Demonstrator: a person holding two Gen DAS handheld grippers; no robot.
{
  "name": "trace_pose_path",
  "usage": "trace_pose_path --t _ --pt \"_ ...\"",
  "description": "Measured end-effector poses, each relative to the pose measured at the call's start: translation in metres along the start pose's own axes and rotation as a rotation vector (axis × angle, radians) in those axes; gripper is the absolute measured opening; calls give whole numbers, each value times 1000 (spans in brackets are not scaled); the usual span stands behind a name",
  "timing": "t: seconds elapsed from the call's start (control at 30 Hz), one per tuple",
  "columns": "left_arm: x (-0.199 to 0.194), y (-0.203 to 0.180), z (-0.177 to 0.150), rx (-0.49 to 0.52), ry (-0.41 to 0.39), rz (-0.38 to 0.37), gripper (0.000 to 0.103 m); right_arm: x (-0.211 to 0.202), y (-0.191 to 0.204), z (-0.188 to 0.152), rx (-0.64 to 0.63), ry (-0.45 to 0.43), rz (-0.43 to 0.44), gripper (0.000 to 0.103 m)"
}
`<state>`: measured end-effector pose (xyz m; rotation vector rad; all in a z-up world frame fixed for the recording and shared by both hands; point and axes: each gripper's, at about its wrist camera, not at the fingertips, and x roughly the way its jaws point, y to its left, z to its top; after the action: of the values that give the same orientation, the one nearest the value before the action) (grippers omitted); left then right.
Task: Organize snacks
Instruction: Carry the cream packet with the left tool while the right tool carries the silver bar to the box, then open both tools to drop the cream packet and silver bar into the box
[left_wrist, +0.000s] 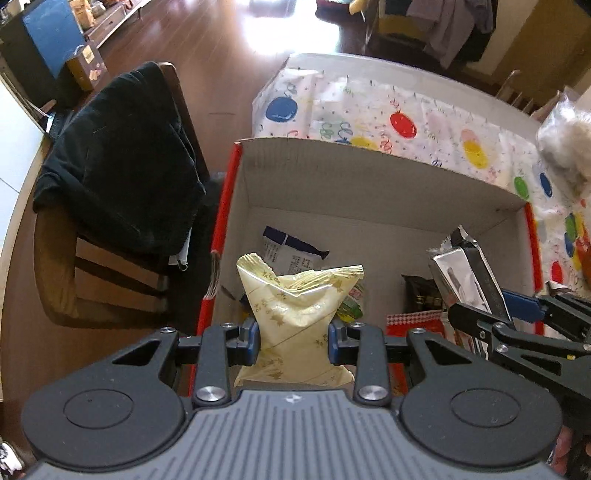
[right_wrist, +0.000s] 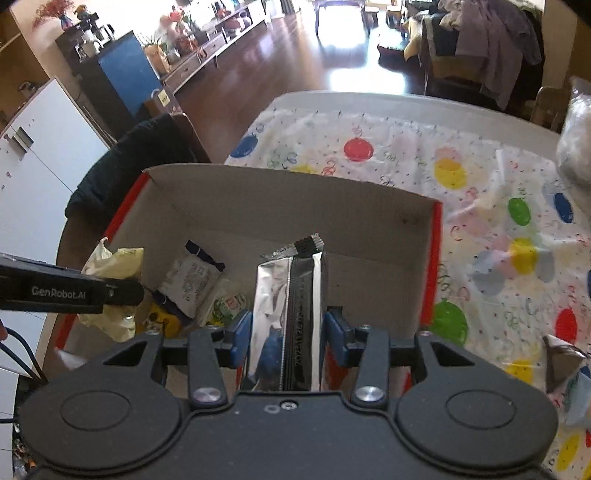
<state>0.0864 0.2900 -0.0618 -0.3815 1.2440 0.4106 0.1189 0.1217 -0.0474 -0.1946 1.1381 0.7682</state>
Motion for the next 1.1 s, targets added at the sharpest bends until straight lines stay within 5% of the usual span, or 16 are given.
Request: trace_pose_path --t 0.6,1.1 --pt "43 -11 24 56 139 7 33 34 -2 12 2 80 -22 44" --pt "15 -14 6 66 49 -24 54 -2 1 1 9 24 19 50"
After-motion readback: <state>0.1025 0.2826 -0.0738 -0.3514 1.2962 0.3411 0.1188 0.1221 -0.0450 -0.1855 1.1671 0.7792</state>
